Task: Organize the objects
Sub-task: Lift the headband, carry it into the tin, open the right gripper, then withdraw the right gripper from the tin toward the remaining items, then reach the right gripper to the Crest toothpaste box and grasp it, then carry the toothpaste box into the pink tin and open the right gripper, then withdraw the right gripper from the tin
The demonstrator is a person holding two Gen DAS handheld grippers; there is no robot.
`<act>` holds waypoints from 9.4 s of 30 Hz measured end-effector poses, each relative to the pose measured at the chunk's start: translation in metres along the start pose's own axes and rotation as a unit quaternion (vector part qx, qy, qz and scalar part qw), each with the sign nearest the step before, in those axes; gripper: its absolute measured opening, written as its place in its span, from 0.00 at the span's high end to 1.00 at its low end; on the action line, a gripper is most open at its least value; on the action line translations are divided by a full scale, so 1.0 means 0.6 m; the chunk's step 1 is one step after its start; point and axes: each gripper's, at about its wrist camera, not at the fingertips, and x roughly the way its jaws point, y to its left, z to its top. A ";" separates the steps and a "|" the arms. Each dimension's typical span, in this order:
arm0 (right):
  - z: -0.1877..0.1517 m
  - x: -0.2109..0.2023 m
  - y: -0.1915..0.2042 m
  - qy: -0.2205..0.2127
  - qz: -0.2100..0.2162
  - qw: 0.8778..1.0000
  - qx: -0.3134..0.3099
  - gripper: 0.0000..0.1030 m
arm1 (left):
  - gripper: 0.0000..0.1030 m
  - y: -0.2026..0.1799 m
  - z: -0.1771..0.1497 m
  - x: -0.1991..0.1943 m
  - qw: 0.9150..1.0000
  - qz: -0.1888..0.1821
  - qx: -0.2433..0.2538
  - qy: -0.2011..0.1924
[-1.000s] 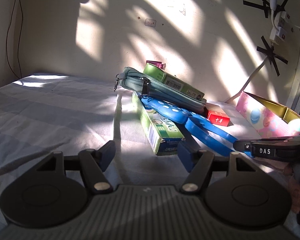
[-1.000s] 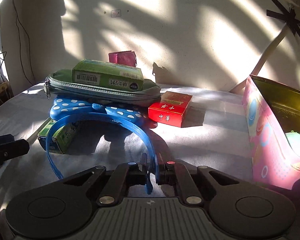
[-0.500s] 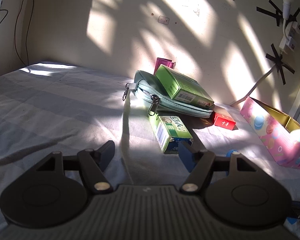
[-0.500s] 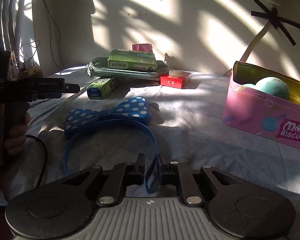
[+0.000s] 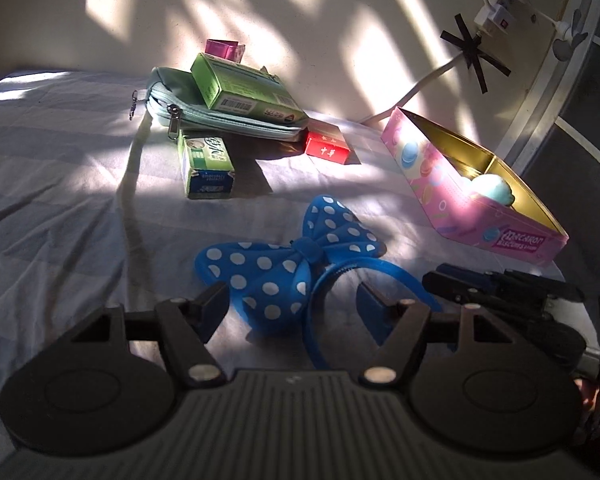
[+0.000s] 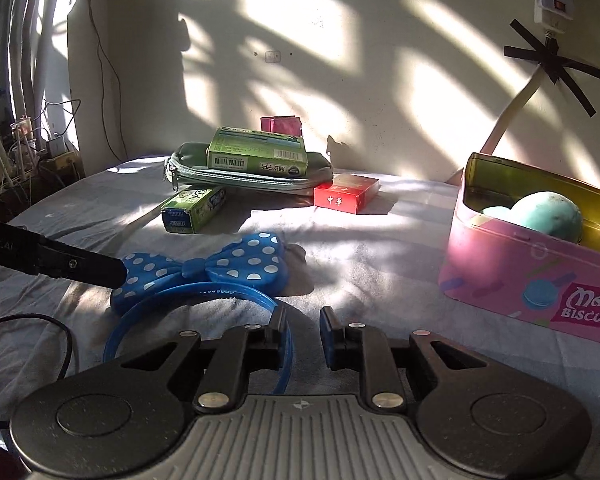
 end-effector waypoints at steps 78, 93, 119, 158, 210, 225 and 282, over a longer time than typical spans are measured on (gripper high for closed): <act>0.001 -0.097 -0.146 -0.126 -0.161 0.965 0.162 0.71 | 0.58 -0.203 0.058 0.153 0.982 0.060 0.173 -0.038; 0.017 -0.014 -0.048 -0.066 -0.109 0.986 0.112 0.71 | 0.58 -0.059 0.035 0.140 0.982 0.139 0.120 -0.045; 0.035 0.079 0.000 0.002 -0.055 0.995 0.077 0.69 | 0.52 0.048 0.031 0.081 0.980 0.160 0.076 -0.091; 0.033 0.054 -0.014 0.090 0.063 0.993 -0.049 0.54 | 0.45 0.191 0.033 0.009 0.963 0.215 -0.042 -0.159; -0.015 -0.072 -0.009 0.004 0.062 0.995 -0.083 0.53 | 0.51 0.083 0.058 0.003 0.994 -0.090 -0.047 -0.048; 0.042 -0.125 -0.237 -0.077 -0.140 0.987 -0.014 0.54 | 0.51 -0.268 0.265 0.116 0.972 -0.162 0.132 -0.108; -0.005 -0.028 -0.055 -0.014 -0.062 0.995 0.077 0.49 | 0.44 -0.091 0.021 0.096 0.980 0.050 0.173 -0.080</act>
